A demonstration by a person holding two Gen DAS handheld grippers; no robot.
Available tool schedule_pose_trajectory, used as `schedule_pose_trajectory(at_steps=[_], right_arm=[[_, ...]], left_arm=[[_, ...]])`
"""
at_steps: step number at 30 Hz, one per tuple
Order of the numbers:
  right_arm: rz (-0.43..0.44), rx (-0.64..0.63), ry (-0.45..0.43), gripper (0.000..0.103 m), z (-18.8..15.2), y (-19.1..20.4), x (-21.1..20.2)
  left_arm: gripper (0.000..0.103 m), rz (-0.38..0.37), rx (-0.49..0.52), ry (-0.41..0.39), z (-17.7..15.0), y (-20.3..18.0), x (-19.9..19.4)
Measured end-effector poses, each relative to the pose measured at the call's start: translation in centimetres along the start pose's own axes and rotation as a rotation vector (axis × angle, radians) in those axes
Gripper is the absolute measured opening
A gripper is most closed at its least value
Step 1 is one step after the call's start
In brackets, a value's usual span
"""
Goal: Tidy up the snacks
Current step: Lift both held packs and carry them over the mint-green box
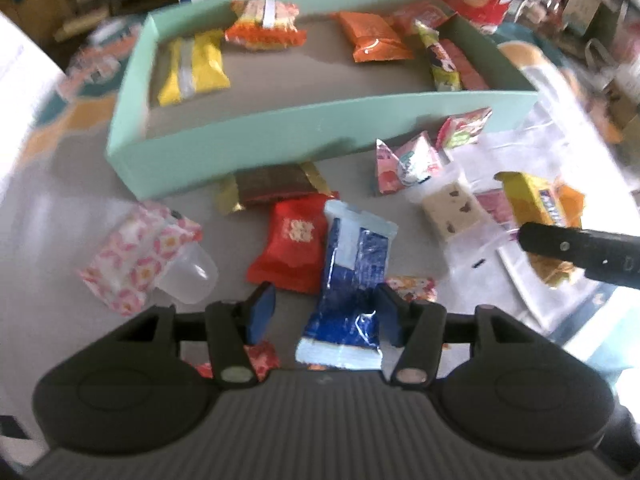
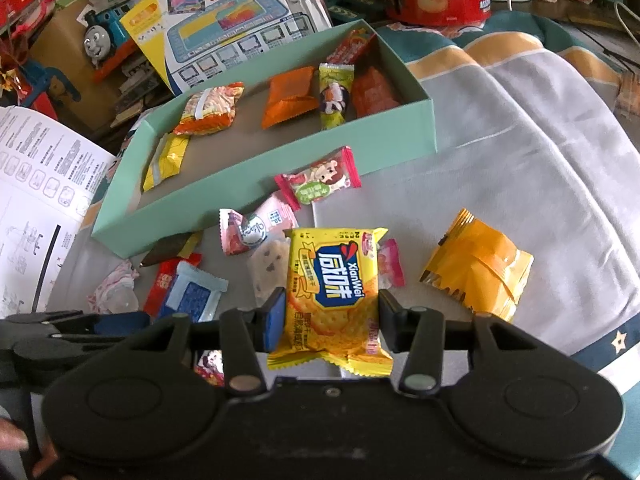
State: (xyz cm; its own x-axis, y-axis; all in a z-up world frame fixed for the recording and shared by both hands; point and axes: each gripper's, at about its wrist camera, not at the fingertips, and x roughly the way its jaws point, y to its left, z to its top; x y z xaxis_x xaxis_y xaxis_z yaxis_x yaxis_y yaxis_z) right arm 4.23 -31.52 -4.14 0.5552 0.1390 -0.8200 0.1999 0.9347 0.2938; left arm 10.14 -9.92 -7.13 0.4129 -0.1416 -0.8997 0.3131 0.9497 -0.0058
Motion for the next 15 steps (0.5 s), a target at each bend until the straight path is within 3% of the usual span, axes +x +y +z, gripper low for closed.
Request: schedule_pose_trajectory(at_steps=[4, 11, 13, 15], right_arm=[[0.008, 0.019, -0.003, 0.047, -0.2, -0.5, -0.1], [0.027, 0.063, -0.006, 0.047, -0.7, -1.7, -0.2], [0.032, 0.069, -0.007, 0.047, -0.8, -1.9, -0.3], [0.034, 0.072, -0.010, 0.047, -0.8, -2.0, -0.3]], left_arm=[[0.055, 0.115, 0.038, -0.051, 0.4, -1.7, -1.0], [0.055, 0.123, 0.169, -0.016, 0.9, -4.9, 0.7], [0.046, 0.132, 0.183, -0.016, 0.9, -5.5, 1.5], [0.040, 0.095, 0.210, -0.018, 0.9, -6.2, 1.5]])
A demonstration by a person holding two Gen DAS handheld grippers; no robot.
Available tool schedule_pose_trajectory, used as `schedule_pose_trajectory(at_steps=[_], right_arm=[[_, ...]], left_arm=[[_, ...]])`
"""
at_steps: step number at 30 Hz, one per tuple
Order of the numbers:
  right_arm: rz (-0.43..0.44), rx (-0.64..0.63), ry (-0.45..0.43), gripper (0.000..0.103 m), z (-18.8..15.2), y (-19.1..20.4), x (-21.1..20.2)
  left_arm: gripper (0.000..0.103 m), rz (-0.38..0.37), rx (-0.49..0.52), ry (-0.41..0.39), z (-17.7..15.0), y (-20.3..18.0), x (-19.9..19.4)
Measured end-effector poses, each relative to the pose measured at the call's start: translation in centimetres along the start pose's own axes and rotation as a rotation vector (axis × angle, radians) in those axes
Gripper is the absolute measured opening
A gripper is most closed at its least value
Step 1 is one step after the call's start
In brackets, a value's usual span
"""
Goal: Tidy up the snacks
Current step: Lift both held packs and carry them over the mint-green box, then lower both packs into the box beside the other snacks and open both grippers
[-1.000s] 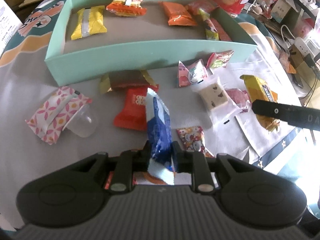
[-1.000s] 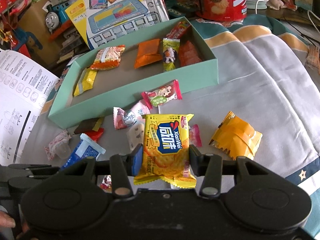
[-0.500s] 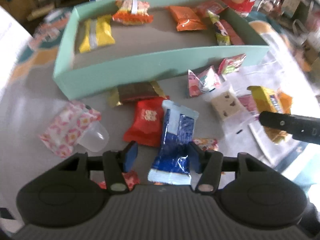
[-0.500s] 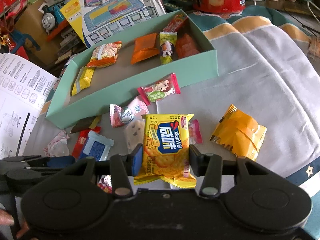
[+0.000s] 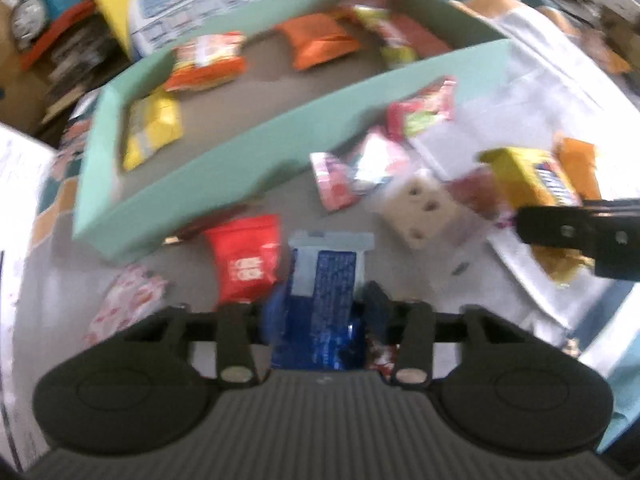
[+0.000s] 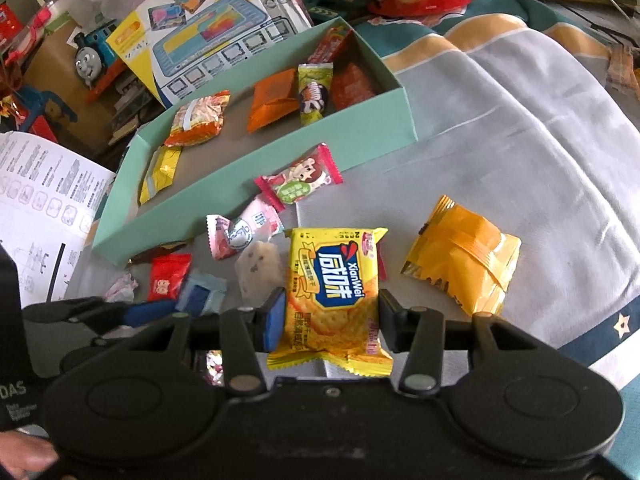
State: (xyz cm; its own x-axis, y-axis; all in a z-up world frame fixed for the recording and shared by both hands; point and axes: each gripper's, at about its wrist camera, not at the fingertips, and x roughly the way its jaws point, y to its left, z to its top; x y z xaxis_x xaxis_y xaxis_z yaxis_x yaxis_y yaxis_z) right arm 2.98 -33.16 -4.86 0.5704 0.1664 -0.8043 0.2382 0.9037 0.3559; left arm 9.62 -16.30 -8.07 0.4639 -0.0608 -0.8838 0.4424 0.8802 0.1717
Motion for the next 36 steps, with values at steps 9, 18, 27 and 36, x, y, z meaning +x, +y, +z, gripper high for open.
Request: schedule_pose_trajectory(at_steps=[9, 18, 27, 36], right_arm=[[-0.002, 0.029, -0.009, 0.047, 0.0, -0.4, 0.1], [0.002, 0.022, -0.049, 0.047, 0.9, 0.6, -1.0], [0.051, -0.084, -0.090, 0.047, 7.5, 5.4, -0.3], [0.062, -0.177, -0.071, 0.047, 15.2, 11.9, 6.5]], left_arm=[[0.039, -0.203, -0.217, 0.011, -0.3, 3.4, -0.1], [0.039, -0.218, -0.244, -0.074, 0.6, 5.0, -3.5], [0.039, -0.127, -0.342, -0.187, 4.8, 11.1, -4.8], [0.039, -0.102, -0.421, -0.148, 9.5, 15.6, 0.4]])
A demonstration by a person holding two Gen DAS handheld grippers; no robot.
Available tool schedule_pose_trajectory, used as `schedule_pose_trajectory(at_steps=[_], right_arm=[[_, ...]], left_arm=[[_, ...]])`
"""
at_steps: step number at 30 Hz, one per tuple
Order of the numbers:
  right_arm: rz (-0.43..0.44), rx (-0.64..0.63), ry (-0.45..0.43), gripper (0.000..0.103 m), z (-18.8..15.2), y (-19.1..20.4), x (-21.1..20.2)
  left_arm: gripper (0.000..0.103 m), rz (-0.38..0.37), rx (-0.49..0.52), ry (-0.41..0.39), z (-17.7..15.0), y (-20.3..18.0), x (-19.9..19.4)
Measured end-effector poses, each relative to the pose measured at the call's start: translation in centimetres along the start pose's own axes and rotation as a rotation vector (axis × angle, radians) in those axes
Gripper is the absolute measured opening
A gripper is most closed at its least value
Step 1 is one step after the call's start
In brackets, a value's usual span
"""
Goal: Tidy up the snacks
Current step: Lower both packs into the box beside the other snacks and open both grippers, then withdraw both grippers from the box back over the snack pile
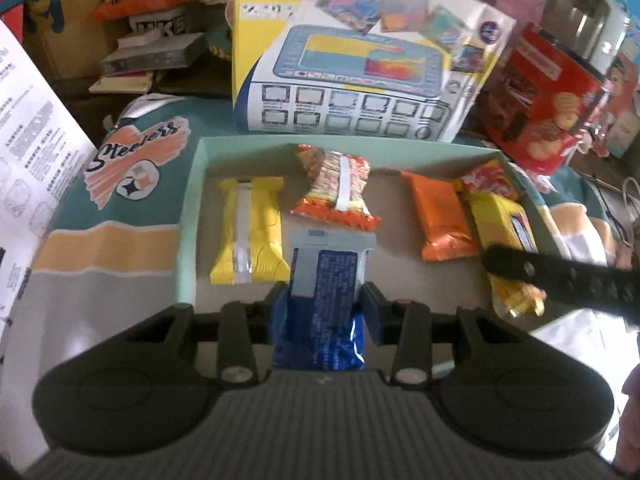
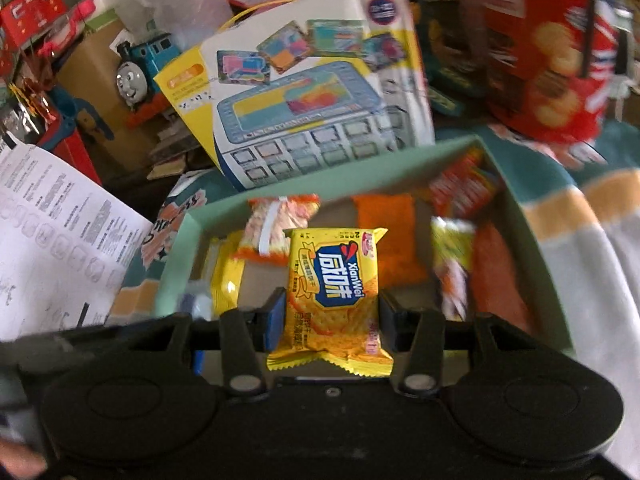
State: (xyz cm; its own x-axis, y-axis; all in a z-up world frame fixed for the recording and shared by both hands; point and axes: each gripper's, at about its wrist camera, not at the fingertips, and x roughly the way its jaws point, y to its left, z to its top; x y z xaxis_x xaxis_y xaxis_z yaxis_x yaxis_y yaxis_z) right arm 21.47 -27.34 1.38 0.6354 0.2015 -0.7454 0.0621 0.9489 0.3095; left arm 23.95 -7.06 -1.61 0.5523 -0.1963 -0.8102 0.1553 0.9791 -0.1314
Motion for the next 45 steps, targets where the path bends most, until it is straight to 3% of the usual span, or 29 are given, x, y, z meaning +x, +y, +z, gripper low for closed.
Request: schedule_pose_trajectory(at_steps=[12, 14, 15, 16, 21, 23, 28, 30, 39, 45], right_arm=[[0.022, 0.024, 0.072, 0.050, 5.0, 0.4, 9.9], [0.023, 0.034, 0.070, 0.067, 5.3, 0.3, 10.3], [0.017, 0.038, 0.062, 0.079, 5.5, 0.2, 10.3], [0.010, 0.034, 0.045, 0.081, 5.4, 0.2, 10.1], [0.013, 0.027, 0.042, 0.083, 4.7, -0.2, 8.6], [0.008, 0.025, 0.035, 0.092, 4.3, -0.2, 7.6], [0.008, 0.021, 0.013, 0.094, 2.9, 0.0, 4.1], [0.002, 0.023, -0.001, 0.103, 2.1, 0.0, 2.4], [-0.010, 0.051, -0.013, 0.103, -3.3, -0.9, -4.4], [-0.023, 0.058, 0.011, 0.103, -6.9, -2.1, -7.0]], left_arm=[[0.042, 0.009, -0.049, 0.075, 2.3, 0.4, 6.4], [0.063, 0.018, -0.060, 0.074, 2.5, 0.3, 6.8], [0.080, 0.022, -0.066, 0.071, 2.4, 0.3, 6.8], [0.088, 0.025, -0.069, 0.063, 2.4, 0.3, 6.5], [0.093, 0.029, -0.084, 0.055, 2.0, 0.3, 5.8], [0.094, 0.031, -0.087, 0.054, 1.8, 0.2, 5.2], [0.101, 0.039, -0.085, 0.032, 0.8, 0.0, 2.6], [0.102, 0.040, -0.082, 0.021, 0.2, 0.0, 1.3], [0.103, 0.046, -0.087, 0.009, -4.3, 0.3, -4.0], [0.103, 0.042, -0.079, 0.035, -7.9, 0.3, -5.3]])
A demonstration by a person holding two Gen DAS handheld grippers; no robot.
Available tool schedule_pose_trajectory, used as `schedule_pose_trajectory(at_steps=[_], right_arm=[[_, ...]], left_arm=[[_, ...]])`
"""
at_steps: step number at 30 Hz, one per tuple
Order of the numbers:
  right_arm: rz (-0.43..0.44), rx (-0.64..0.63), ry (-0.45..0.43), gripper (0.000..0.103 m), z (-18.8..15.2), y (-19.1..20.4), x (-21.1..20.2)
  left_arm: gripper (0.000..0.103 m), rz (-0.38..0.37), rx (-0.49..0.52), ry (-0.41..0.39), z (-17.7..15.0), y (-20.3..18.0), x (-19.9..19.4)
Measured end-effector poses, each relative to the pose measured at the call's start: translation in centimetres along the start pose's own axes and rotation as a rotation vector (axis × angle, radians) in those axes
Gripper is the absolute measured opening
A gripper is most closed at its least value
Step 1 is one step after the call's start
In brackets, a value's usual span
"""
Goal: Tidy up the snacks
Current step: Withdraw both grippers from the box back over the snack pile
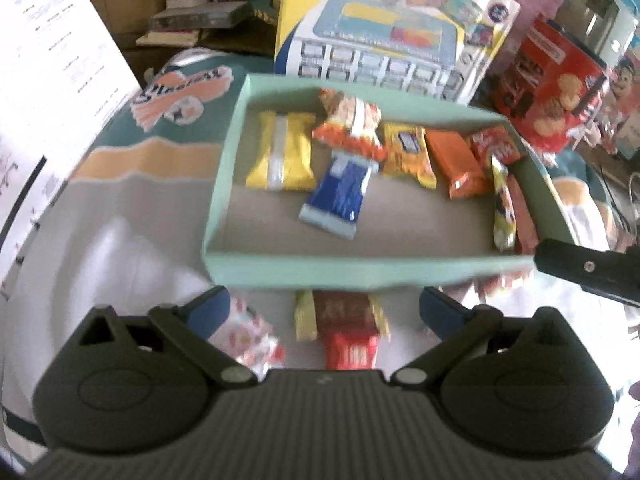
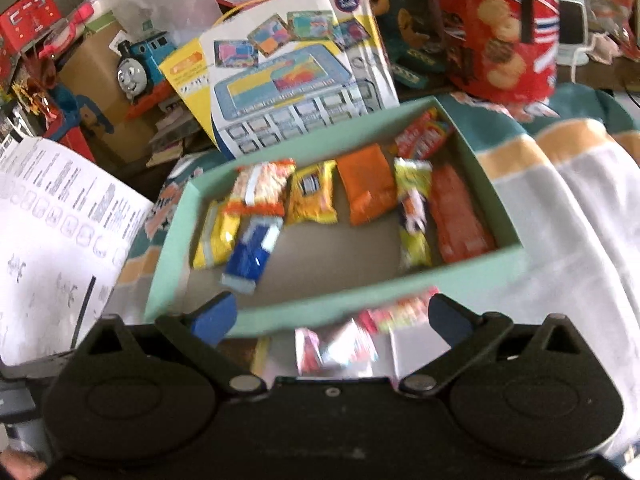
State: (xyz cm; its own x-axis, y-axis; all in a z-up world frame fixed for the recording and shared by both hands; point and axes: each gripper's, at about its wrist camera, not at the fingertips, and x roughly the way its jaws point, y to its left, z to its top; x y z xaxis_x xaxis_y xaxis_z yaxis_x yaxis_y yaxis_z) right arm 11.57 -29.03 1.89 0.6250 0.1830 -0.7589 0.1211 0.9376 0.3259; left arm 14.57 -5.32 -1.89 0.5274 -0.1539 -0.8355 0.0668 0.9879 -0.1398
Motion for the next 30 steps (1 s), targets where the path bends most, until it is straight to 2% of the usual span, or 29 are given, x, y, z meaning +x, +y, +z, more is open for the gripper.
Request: schedule_pose_trajectory(at_steps=[8, 13, 19, 24, 27, 30], right_arm=[[-0.024, 0.062, 0.042, 0.103, -4.8, -2.0, -1.3], [-0.040, 0.078, 0.057, 0.103, -7.3, -2.5, -1.3], [-0.112, -0.010, -0.011, 0.103, -7.9, -1.7, -1.4], [-0.127, -0.025, -0.029, 0.101, -7.4, -1.8, -1.3], [-0.140, -0.042, -0.024, 0.096, -7.4, -1.9, -1.0], [-0.163, -0.079, -0.021, 0.091, -7.6, -1.6, -0.5]], left_arm=[[0.103, 0.007, 0.000, 0.051, -3.6, 0.7, 0.4], [0.103, -0.007, -0.001, 0.062, -4.7, 1.1, 0.8], [0.103, 0.003, 0.001, 0.059, -4.6, 0.8, 1.7], [0.102, 0.002, 0.015, 0.068, -4.1, -0.2, 3.0], [0.097, 0.037, 0.056, 0.048, -4.1, -1.2, 3.7], [0.083, 0.053, 0.093, 0.030, -4.0, -1.7, 4.0]])
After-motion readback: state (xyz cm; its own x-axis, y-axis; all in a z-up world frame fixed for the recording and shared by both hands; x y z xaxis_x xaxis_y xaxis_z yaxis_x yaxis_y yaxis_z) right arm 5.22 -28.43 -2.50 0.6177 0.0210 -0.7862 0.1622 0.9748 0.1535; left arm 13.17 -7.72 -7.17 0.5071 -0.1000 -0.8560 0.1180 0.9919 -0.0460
